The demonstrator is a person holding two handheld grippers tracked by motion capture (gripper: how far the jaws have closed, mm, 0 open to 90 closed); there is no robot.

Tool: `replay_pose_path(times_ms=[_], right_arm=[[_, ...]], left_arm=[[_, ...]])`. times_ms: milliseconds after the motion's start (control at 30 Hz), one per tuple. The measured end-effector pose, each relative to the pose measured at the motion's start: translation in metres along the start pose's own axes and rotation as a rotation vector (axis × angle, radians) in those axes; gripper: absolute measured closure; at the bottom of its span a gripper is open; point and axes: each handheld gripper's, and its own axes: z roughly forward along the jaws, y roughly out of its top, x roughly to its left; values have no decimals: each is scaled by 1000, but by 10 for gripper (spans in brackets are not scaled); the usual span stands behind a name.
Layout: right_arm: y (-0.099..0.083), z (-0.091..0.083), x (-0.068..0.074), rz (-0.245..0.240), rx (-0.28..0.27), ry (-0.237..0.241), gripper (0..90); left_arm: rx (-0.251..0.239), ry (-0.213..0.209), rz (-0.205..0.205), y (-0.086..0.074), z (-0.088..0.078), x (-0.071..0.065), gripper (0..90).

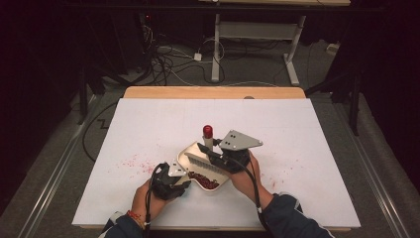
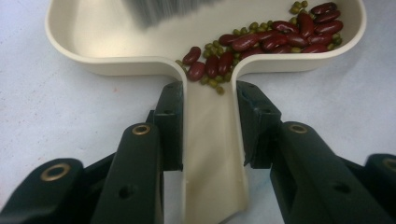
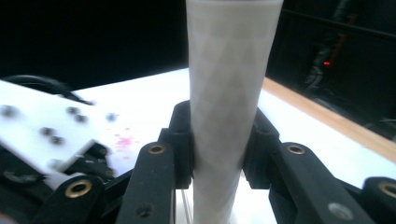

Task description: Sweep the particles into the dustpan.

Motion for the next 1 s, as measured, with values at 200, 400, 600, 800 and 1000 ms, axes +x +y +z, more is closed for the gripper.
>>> replay_pose_path(times_ms=[200, 400, 600, 800, 1000], right_arm=[[2, -1, 11, 4, 0, 38, 698], [10, -12, 0, -9, -25, -9, 698], [18, -36, -25, 10, -58, -39, 697], [18, -70, -49, 1, -63, -92, 697], [8, -103, -67, 16, -56, -126, 697]], left_arm=[[-6, 3, -18, -1, 0, 4, 633], [-11, 8, -28, -3, -4, 11, 634], [-18, 21, -47, -7, -5, 20, 634], [-20, 46, -55, -9, -8, 31, 634], [-18, 57, -68, -13, -10, 36, 633]])
